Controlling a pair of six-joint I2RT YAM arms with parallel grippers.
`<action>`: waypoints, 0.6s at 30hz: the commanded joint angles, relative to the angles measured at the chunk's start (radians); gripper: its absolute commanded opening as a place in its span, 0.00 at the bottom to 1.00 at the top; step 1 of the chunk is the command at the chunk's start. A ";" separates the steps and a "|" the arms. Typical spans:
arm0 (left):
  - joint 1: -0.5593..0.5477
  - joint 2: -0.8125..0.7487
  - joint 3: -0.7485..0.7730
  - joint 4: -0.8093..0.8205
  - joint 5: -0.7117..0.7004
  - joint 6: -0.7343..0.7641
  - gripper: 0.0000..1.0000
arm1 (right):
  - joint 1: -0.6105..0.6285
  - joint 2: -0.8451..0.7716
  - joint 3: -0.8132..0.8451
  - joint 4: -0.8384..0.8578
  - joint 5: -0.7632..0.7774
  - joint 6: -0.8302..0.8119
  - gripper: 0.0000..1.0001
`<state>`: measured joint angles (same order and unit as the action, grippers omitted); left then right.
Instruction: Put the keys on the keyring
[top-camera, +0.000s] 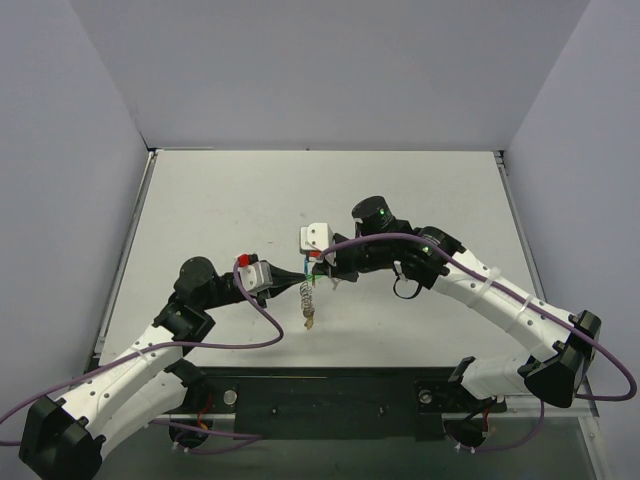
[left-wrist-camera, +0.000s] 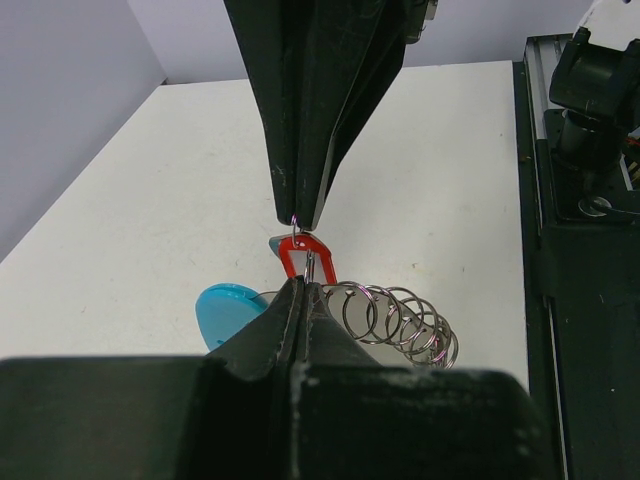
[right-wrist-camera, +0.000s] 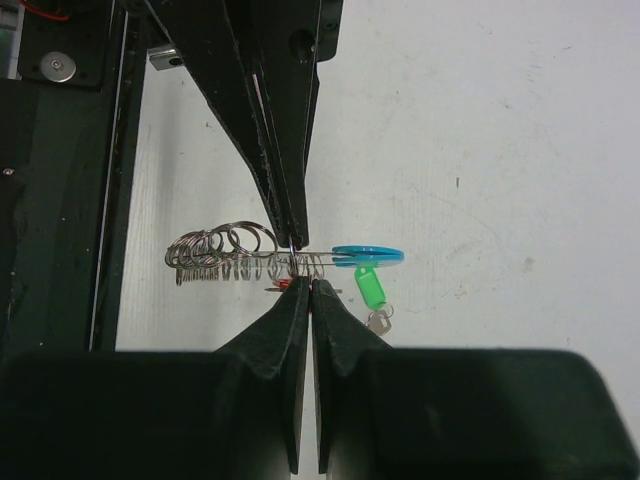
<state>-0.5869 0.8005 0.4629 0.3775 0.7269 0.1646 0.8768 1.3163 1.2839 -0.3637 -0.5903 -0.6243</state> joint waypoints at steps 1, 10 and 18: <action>0.004 -0.011 0.026 0.067 0.009 -0.005 0.00 | 0.007 -0.008 0.012 0.022 -0.012 0.009 0.00; 0.004 -0.011 0.034 0.055 -0.014 -0.011 0.00 | 0.004 -0.015 0.012 0.005 -0.036 -0.002 0.00; 0.004 -0.009 0.036 0.054 -0.015 -0.016 0.00 | 0.007 -0.014 0.008 0.003 -0.048 -0.009 0.00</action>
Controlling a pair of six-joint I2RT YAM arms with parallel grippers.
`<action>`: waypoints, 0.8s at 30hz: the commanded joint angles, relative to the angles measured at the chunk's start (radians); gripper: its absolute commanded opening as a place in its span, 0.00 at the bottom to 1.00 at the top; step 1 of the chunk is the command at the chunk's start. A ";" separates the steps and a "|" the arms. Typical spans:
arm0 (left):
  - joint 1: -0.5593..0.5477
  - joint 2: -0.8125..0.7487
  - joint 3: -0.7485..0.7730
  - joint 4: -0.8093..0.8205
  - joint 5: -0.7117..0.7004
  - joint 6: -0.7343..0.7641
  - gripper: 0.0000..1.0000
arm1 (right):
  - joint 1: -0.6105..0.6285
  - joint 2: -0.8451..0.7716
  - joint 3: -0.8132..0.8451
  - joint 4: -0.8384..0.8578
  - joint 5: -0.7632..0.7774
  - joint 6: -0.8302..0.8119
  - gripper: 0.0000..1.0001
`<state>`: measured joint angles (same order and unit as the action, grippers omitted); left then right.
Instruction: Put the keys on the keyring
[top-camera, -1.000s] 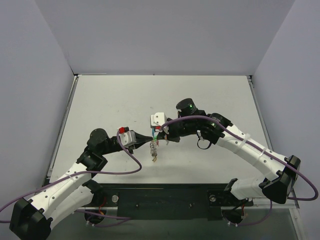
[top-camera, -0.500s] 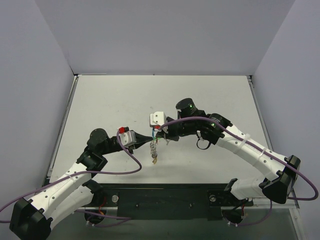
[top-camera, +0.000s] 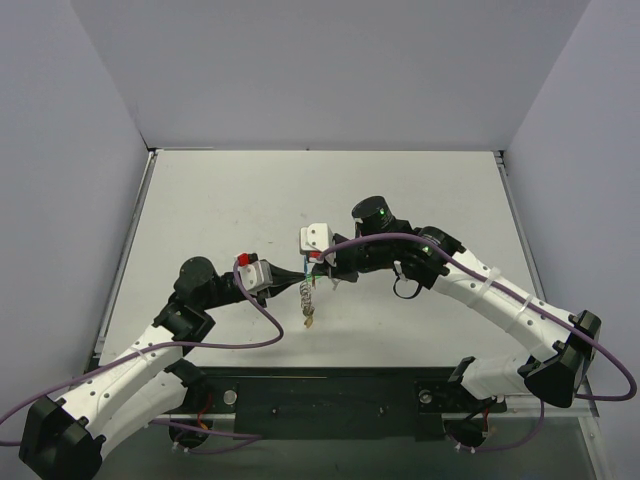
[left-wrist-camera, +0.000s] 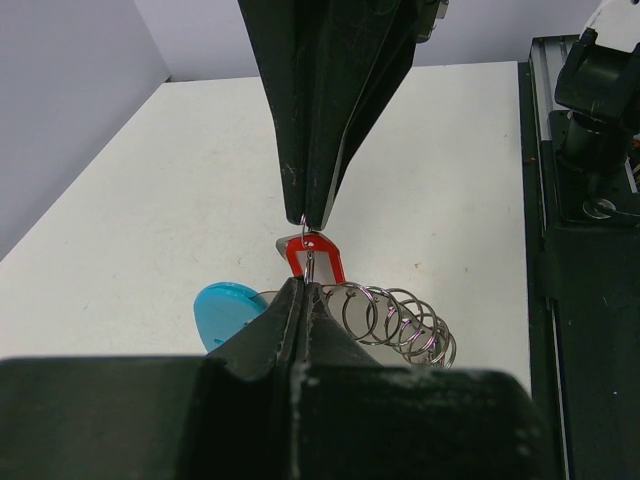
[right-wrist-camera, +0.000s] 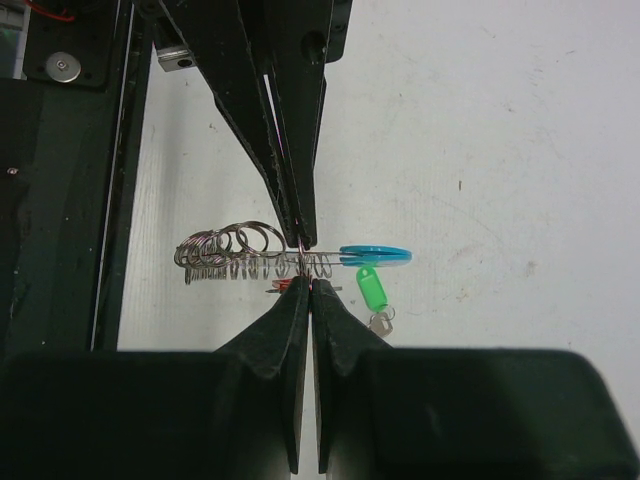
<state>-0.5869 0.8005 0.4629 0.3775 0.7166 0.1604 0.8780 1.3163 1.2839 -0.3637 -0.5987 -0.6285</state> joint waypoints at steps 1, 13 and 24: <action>0.004 -0.009 0.036 0.054 -0.003 -0.013 0.00 | 0.007 -0.012 0.008 0.003 -0.038 -0.007 0.00; 0.004 -0.007 0.037 0.055 -0.008 -0.019 0.00 | 0.009 -0.011 0.002 0.003 -0.035 -0.007 0.00; 0.004 -0.006 0.039 0.055 -0.011 -0.024 0.00 | 0.009 -0.012 0.005 -0.003 -0.050 -0.007 0.00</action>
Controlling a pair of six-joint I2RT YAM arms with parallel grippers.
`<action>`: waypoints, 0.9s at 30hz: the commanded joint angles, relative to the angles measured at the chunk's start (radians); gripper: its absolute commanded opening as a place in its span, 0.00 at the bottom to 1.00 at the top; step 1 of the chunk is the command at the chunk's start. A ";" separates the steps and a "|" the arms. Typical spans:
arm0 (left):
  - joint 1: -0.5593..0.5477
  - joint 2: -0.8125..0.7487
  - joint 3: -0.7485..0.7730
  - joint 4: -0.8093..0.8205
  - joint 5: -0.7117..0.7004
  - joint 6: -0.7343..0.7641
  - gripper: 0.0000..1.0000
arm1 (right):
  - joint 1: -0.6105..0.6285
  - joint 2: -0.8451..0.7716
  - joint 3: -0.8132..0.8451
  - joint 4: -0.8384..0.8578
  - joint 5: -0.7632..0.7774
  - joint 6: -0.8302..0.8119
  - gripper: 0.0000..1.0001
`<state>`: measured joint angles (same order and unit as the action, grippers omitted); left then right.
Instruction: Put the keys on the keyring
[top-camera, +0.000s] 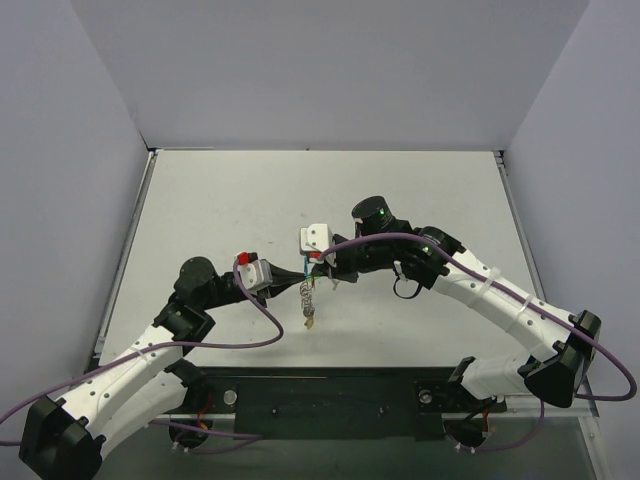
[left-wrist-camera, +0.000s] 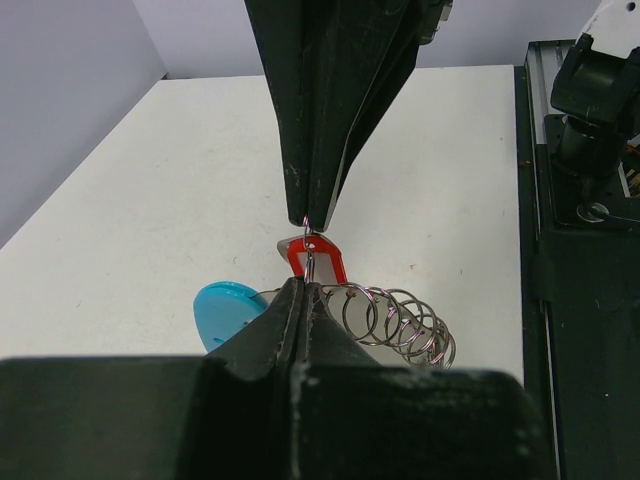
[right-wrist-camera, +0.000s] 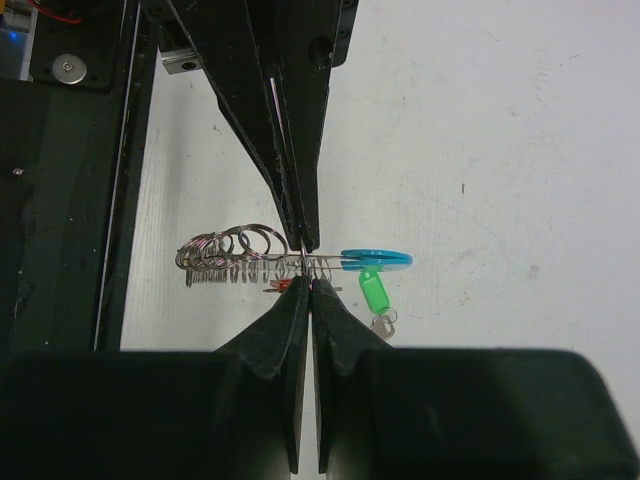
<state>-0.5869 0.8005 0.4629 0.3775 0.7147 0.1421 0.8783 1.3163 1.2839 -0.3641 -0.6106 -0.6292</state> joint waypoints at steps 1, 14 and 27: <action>0.004 -0.006 0.039 0.055 -0.008 -0.006 0.00 | 0.007 -0.011 0.006 -0.003 -0.035 -0.006 0.00; 0.004 -0.001 0.045 0.044 -0.023 -0.010 0.00 | 0.005 -0.019 0.003 0.007 -0.020 0.006 0.00; 0.004 -0.006 0.042 0.049 -0.015 -0.010 0.00 | 0.010 -0.011 0.000 0.014 -0.002 -0.004 0.00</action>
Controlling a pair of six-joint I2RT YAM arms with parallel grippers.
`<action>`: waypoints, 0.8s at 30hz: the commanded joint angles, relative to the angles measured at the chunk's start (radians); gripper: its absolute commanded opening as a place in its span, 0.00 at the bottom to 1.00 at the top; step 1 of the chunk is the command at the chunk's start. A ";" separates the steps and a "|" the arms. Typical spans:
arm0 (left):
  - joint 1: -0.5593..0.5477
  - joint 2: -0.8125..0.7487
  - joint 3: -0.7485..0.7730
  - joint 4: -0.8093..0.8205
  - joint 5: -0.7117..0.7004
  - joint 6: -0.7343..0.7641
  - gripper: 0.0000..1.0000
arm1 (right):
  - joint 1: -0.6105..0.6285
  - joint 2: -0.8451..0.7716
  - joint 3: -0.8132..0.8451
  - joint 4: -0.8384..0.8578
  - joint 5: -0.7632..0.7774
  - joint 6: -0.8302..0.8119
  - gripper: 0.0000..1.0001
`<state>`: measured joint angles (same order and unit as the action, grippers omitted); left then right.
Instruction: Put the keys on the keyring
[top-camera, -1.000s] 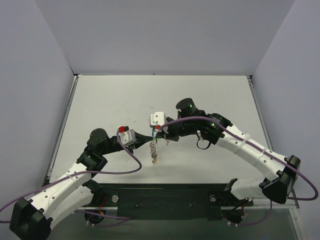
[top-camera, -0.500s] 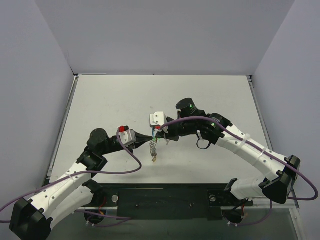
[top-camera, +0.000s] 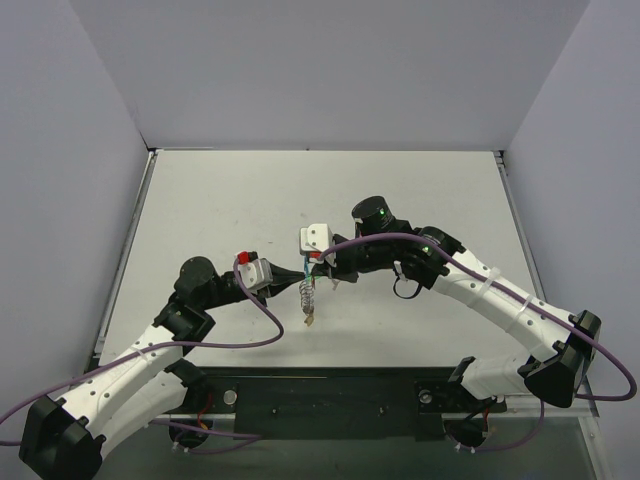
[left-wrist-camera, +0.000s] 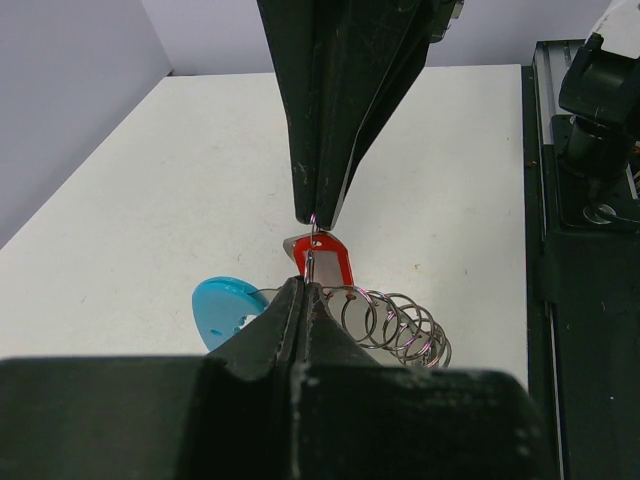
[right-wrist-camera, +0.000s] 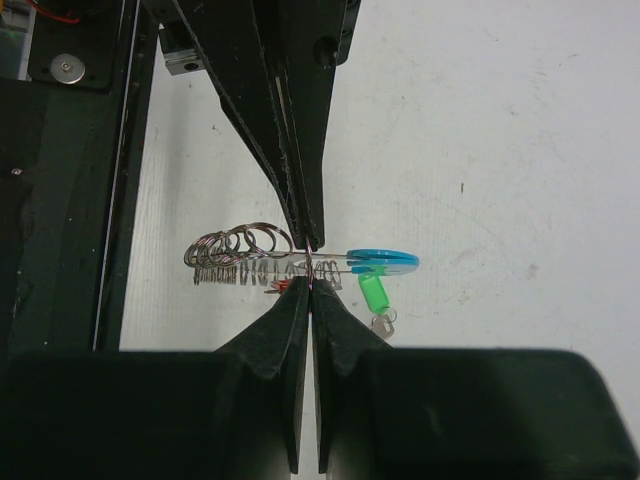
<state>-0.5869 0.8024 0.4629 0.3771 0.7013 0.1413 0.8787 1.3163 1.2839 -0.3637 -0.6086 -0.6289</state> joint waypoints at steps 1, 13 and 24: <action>0.004 -0.008 0.040 0.049 0.000 -0.008 0.00 | 0.009 -0.009 -0.001 0.020 0.004 -0.005 0.00; 0.004 -0.009 0.042 0.052 0.001 -0.009 0.00 | 0.014 -0.006 -0.008 0.026 0.006 0.000 0.00; 0.004 -0.008 0.042 0.052 0.010 -0.009 0.00 | 0.016 -0.008 -0.011 0.026 0.024 -0.005 0.00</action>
<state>-0.5869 0.8024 0.4629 0.3771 0.7017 0.1406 0.8852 1.3163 1.2835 -0.3626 -0.5858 -0.6292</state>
